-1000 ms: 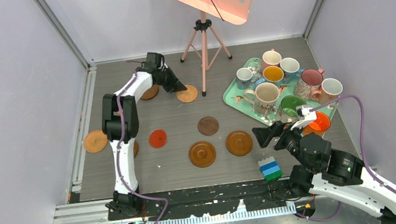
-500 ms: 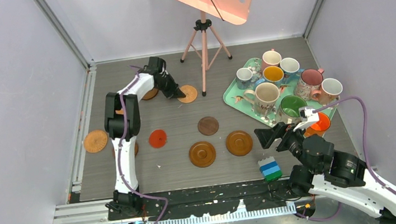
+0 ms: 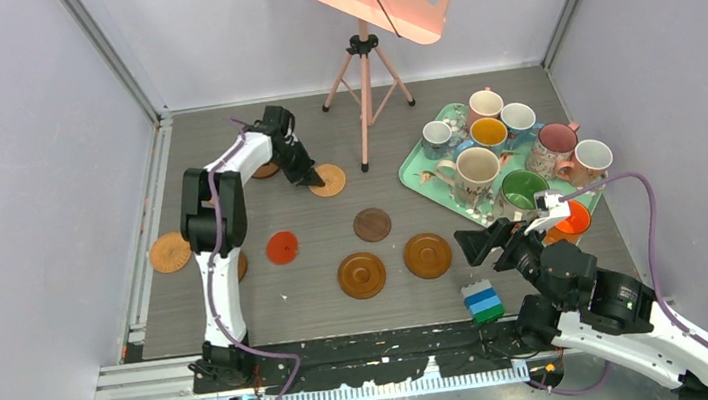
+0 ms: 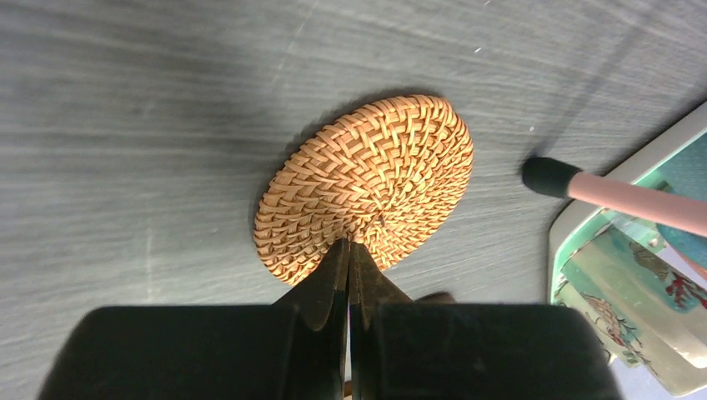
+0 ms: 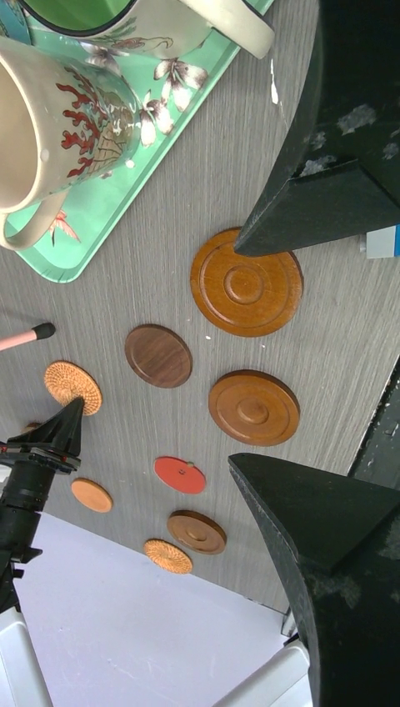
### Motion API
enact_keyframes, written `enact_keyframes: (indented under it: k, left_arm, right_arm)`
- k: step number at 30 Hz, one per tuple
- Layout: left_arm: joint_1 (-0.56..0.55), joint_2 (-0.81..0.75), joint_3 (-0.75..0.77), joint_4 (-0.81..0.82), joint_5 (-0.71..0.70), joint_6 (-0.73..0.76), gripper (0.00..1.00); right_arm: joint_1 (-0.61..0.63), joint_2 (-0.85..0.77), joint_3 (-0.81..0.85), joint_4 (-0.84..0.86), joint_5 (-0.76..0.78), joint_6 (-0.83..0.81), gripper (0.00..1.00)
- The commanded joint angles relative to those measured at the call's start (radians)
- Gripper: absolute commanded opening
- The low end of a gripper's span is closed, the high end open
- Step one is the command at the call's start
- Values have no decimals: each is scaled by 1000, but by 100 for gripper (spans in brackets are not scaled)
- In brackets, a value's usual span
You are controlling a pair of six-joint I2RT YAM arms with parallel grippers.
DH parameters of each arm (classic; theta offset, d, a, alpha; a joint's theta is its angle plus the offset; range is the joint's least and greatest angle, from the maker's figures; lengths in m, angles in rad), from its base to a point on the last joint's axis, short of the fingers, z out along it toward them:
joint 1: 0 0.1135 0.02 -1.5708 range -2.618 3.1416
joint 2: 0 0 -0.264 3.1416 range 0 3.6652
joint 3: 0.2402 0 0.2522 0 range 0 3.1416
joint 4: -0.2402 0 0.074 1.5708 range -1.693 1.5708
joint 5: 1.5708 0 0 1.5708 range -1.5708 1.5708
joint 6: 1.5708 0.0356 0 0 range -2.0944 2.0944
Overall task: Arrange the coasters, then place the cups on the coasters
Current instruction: Move the coaster to the center of the board.
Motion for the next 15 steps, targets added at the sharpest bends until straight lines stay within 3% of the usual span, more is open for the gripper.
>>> enact_keyframes:
  k: [1, 15]
  left_arm:
    - [15, -71, -57, -75, -86, 33, 0]
    - [126, -107, -105, -84, -168, -42, 0]
  right_arm:
    - [-1, -5, 5, 51, -6, 16, 96]
    - [-1, -84, -1, -8, -6, 57, 95]
